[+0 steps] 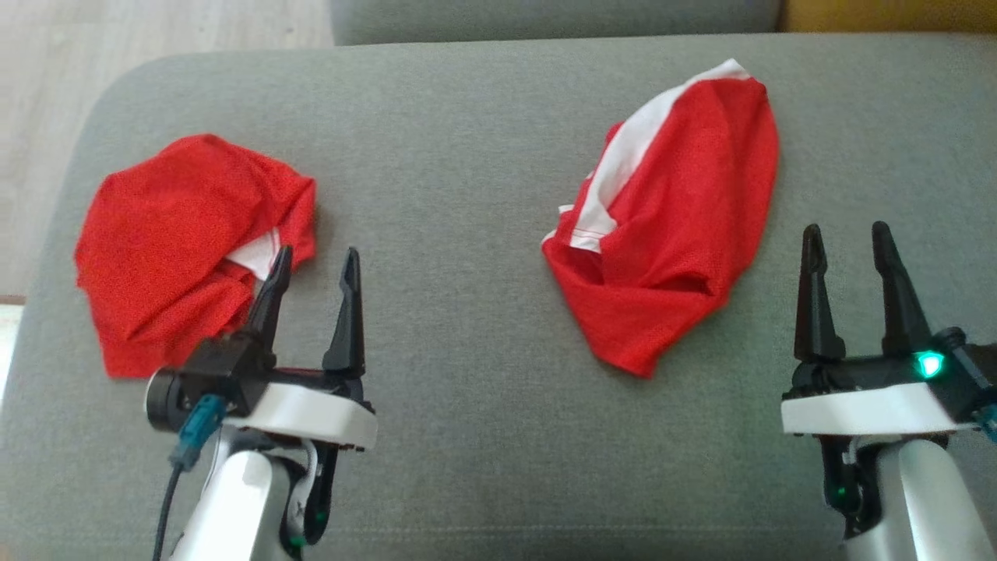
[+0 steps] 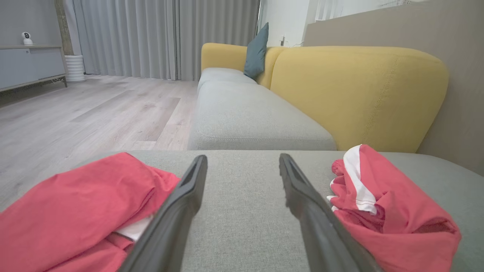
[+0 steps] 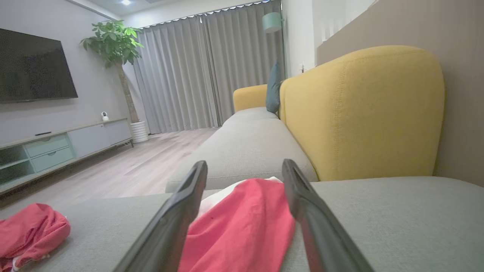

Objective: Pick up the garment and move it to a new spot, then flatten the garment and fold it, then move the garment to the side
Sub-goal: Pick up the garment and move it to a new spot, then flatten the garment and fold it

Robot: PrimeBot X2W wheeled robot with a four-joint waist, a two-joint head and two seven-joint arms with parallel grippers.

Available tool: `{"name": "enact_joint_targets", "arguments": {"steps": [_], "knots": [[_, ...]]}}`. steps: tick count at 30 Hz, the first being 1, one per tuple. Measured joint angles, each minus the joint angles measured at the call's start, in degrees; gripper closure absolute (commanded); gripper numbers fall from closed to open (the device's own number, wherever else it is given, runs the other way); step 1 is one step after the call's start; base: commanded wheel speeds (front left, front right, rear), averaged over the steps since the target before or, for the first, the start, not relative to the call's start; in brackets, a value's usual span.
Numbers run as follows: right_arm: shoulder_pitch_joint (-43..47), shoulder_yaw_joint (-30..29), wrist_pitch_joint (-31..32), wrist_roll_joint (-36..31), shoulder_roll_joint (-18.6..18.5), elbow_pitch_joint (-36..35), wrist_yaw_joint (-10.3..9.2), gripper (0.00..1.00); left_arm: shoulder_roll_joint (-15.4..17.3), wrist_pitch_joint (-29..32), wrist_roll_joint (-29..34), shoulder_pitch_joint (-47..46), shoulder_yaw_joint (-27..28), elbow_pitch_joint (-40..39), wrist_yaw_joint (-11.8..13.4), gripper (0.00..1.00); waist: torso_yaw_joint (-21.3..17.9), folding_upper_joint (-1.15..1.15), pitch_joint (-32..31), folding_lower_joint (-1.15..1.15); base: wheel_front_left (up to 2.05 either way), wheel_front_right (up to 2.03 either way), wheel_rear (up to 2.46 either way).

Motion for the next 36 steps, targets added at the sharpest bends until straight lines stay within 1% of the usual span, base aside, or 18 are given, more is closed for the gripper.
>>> {"name": "enact_joint_targets", "arguments": {"steps": [3,7,10,13,17,19,25,31,32,33,36], "knots": [[0.2,0.4,0.0,-0.4,0.0,0.2,0.00,0.00,-1.2,0.0,1.1,0.0,0.7,-0.8,-1.3,0.00,1.3,0.00,-0.5,0.00,0.00,0.00,0.00],[0.0,2.4,0.0,-2.2,0.0,1.4,0.00,0.00,-1.9,0.0,2.2,0.0,1.2,-0.8,-2.7,0.00,3.0,0.00,-0.1,0.00,0.00,0.00,0.00],[-1.1,4.4,0.1,-3.9,0.0,4.4,0.00,0.00,-2.4,0.0,2.5,0.0,1.3,-0.7,-3.5,0.00,4.2,0.00,0.7,0.00,0.00,0.00,0.00],[-3.8,6.3,1.5,-5.3,0.0,7.6,0.00,0.00,-3.0,0.0,2.5,-0.1,1.2,-0.1,-4.4,0.00,5.5,0.00,1.6,0.00,0.00,0.00,0.00],[-7.9,7.8,3.2,-7.1,-0.1,12.4,0.01,0.00,-3.2,0.0,2.5,-0.1,1.0,1.1,-5.0,0.00,7.4,0.00,2.7,0.00,0.00,0.00,0.00],[-9.4,7.6,4.1,-8.2,-0.1,15.1,0.01,0.00,-3.3,0.0,2.5,-0.1,0.9,1.3,-5.4,0.00,8.4,0.00,3.3,0.00,0.00,0.00,0.00],[-12.3,6.6,6.8,-11.4,-0.2,21.7,0.01,0.00,-3.5,0.0,2.5,-0.4,0.9,1.5,-5.5,0.00,10.6,0.00,5.2,0.00,0.00,0.00,0.00],[-15.0,3.9,6.9,-13.6,-0.2,26.2,0.01,0.00,-3.5,0.0,2.1,-1.8,-0.5,1.7,-5.4,0.00,12.0,0.00,6.8,0.01,0.00,0.00,0.00],[-15.4,3.4,6.9,-13.5,-0.3,26.8,0.01,0.24,-3.5,0.0,1.8,-2.0,-0.7,1.6,-5.3,0.00,12.2,0.00,6.9,0.01,0.00,0.00,0.00],[-15.8,3.1,6.8,-13.5,-0.3,27.4,0.01,1.00,-3.5,0.0,1.8,-2.1,-0.8,1.6,-5.3,0.00,12.3,0.00,7.1,0.00,0.00,0.00,0.00],[-16.9,3.5,5.5,-12.6,-0.3,28.4,0.01,1.00,-3.6,0.0,1.3,-2.2,-1.1,1.7,-4.9,0.00,12.6,0.00,7.2,0.01,0.00,0.00,0.00]]}}
